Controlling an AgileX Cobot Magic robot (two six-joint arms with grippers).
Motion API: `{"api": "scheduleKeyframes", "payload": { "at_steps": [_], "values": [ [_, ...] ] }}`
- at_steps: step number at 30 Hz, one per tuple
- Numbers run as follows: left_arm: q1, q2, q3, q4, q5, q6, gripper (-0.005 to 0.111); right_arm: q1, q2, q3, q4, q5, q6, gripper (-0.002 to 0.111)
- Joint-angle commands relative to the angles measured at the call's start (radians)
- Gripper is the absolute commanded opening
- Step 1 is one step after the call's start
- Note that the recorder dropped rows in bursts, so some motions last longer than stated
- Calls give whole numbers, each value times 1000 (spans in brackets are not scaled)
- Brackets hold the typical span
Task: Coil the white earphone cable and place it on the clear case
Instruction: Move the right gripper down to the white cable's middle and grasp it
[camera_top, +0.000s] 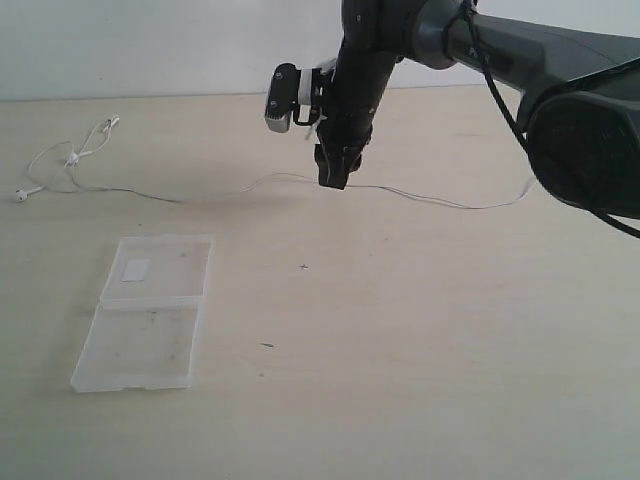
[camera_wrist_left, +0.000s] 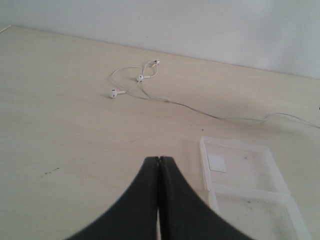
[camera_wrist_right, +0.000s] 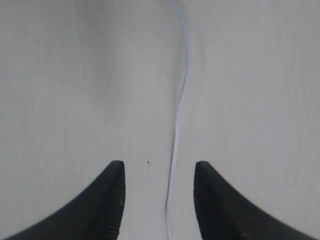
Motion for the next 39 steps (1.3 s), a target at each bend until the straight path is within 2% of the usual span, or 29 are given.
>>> {"api": "scheduleKeyframes", "payload": {
  "at_steps": [1, 39],
  "values": [
    [1, -6, 2, -5, -8, -6, 0, -2, 3, -7, -4, -56, -8, 43],
    [1, -6, 2, -5, -8, -6, 0, -2, 65, -7, 58, -160, -2, 43]
  ]
}}
